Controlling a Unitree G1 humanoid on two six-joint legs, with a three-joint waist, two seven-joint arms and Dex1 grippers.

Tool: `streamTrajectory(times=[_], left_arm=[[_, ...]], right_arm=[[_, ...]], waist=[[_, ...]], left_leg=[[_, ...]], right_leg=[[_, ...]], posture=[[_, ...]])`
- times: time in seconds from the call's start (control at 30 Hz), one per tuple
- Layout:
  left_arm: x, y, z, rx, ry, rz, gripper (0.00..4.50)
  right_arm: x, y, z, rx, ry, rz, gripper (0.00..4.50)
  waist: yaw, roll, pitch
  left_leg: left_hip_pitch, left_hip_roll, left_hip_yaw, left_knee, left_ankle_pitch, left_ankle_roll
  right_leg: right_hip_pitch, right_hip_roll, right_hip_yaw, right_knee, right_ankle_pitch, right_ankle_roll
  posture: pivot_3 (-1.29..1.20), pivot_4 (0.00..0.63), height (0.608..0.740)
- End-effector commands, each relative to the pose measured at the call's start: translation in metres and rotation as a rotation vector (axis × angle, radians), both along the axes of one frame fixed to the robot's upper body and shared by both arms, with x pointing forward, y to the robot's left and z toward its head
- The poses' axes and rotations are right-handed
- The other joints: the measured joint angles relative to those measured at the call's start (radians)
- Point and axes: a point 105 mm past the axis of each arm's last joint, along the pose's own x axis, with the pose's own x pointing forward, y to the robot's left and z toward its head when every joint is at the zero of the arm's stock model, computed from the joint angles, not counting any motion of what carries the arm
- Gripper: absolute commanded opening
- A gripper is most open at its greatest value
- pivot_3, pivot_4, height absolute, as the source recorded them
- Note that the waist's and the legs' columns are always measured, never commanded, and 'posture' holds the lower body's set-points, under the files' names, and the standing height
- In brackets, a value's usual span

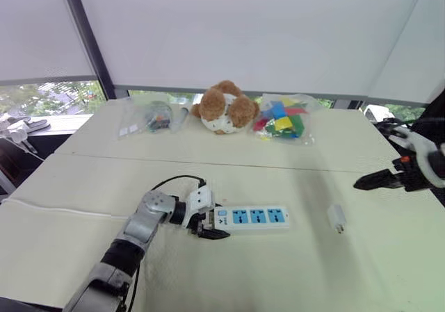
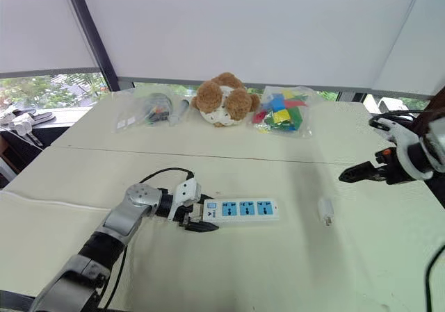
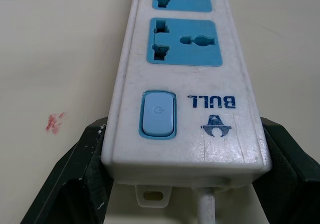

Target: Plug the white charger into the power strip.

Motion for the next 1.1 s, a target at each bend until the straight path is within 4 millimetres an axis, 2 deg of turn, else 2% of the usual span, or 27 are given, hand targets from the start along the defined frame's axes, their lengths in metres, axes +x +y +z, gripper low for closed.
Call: streamTrajectory(times=[0.03, 0.2, 0.6, 0.83, 1.1], left_arm=[[-0.007, -0.006, 0.016, -0.01, -0.044, -0.023, 3.06], [-0.012, 0.008, 0.008, 0.042, -0.024, -0.016, 3.06], [-0.014, 0.014, 0.002, 0.044, -0.01, 0.017, 3.06], [-0.016, 0.015, 0.0, 0.028, -0.001, 0.042, 3.06], [-0.02, 0.017, -0.002, 0.027, 0.003, 0.075, 3.06]], right_arm=[[-0.001, 0.001, -0.007, -0.009, 0.09, -0.012, 4.5], [0.007, 0.017, -0.022, 0.021, 0.182, -0.001, 4.5], [0.026, 0.035, -0.048, 0.032, 0.232, 0.023, 4.5], [0.033, 0.031, -0.066, -0.014, 0.239, 0.038, 4.5], [0.032, 0.024, -0.082, -0.064, 0.276, 0.058, 4.5]], waist=[[0.0, 0.0, 0.0], [-0.007, 0.001, 0.0], [-0.005, 0.001, 0.0], [-0.007, 0.002, 0.0], [-0.007, 0.002, 0.0]], left_leg=[[-0.001, 0.0, 0.0, 0.0, 0.0, 0.0], [-0.001, 0.0, 0.001, 0.001, 0.0, 0.001], [-0.001, 0.001, 0.001, 0.008, -0.001, 0.002], [-0.001, 0.001, 0.002, 0.009, -0.001, 0.003], [-0.001, 0.001, 0.002, 0.009, -0.001, 0.003]], right_leg=[[-0.001, 0.0, 0.0, 0.0, 0.0, 0.0], [-0.002, 0.0, 0.0, 0.002, 0.0, 0.0], [-0.003, 0.001, 0.0, 0.01, 0.0, 0.0], [-0.003, 0.001, 0.0, 0.011, 0.0, 0.0], [-0.003, 0.001, 0.0, 0.011, 0.0, 0.0]], posture=[[0.0, 0.15, 0.739], [0.0, 0.15, 0.739], [0.0, 0.15, 0.739], [0.0, 0.15, 0.739], [0.0, 0.15, 0.739]])
